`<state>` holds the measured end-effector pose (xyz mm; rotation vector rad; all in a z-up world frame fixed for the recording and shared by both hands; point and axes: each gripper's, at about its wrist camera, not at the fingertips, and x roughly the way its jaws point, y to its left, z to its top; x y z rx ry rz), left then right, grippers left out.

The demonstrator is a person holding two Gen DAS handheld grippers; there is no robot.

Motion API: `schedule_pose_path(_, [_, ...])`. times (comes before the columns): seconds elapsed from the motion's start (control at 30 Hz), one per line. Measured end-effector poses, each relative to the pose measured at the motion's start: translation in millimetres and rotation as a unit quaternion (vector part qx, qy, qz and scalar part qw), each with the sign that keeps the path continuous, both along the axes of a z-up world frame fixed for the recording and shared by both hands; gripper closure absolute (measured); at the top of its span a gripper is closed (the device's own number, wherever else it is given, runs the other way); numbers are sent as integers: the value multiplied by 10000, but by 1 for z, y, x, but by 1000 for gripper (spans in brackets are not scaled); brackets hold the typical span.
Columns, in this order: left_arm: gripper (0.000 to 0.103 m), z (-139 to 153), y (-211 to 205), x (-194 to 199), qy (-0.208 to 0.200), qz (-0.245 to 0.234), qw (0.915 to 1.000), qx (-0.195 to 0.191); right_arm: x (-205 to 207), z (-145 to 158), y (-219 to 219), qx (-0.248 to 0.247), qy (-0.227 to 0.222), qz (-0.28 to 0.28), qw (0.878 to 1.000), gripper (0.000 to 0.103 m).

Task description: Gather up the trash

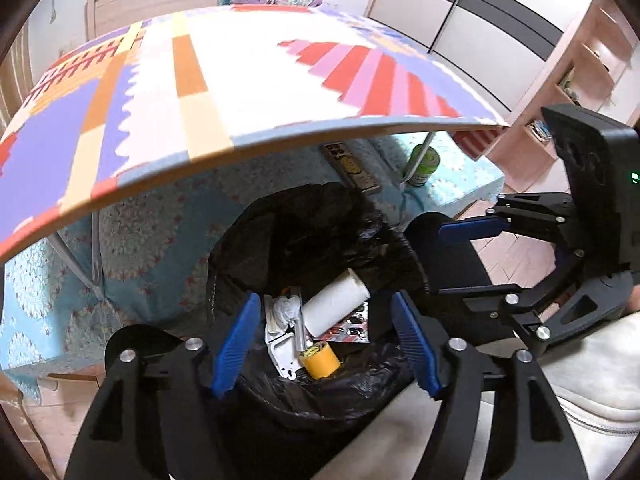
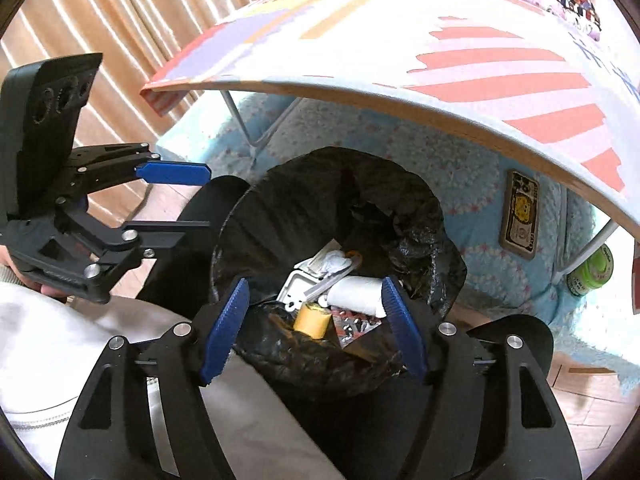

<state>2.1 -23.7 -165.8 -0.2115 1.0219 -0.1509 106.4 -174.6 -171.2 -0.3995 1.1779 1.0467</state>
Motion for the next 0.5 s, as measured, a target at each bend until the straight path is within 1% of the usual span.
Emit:
schedule_pose_path(0.13, [30,11,-5,-5,41,-78,10000,3,-1,7,-5,-85,145,-64,9998,32])
schedule_pose_path(0.2, [25,15,-8,-7,36,-111,9999,28,-2,11,-8,-89,164,-92,9998,29])
schedule_pose_path(0.4, [21,28,-12,-12,10,-110,9999,97,-9,25,-11,-55,253,-80,9996,28])
schedule_pose_path(0.5, [20,31,-12,-12,-6,-105,9999,107,-11,26,-12,-46,283,-66,9996,28])
